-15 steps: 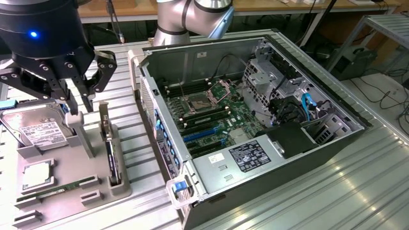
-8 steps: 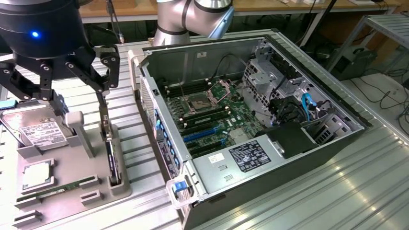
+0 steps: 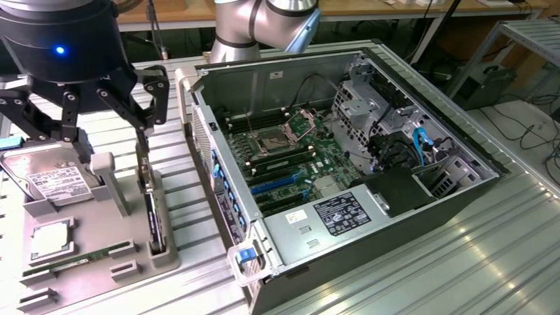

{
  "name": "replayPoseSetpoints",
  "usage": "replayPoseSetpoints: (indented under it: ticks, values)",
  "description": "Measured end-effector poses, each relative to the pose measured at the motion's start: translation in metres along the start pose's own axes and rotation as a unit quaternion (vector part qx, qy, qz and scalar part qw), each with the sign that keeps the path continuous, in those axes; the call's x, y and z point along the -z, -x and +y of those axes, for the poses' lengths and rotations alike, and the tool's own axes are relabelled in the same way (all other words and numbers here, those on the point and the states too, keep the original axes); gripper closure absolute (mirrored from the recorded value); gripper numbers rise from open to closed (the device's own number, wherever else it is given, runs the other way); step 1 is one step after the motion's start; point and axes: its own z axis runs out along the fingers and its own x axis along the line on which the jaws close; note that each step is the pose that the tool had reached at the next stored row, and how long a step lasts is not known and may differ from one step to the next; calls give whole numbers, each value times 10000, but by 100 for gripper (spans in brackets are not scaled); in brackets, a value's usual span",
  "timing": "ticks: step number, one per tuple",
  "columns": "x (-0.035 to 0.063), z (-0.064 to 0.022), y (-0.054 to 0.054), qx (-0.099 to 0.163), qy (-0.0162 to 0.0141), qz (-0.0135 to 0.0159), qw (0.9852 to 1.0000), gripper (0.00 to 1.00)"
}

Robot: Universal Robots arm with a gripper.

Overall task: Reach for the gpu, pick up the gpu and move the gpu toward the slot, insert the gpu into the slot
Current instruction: 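Pick up the gpu and move the gpu toward the slot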

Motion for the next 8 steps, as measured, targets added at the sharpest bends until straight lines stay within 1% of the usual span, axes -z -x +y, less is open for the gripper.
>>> replayPoseSetpoints:
  ticks: [1,2,5,8]
  values:
    - [-3,1,0,1,-30,-3,10000,34]
    - [-15,8,1,18,-61,-13,10000,34]
    - [-35,25,2,45,-89,-39,9999,34]
    - [-66,64,3,46,-108,-46,9999,34]
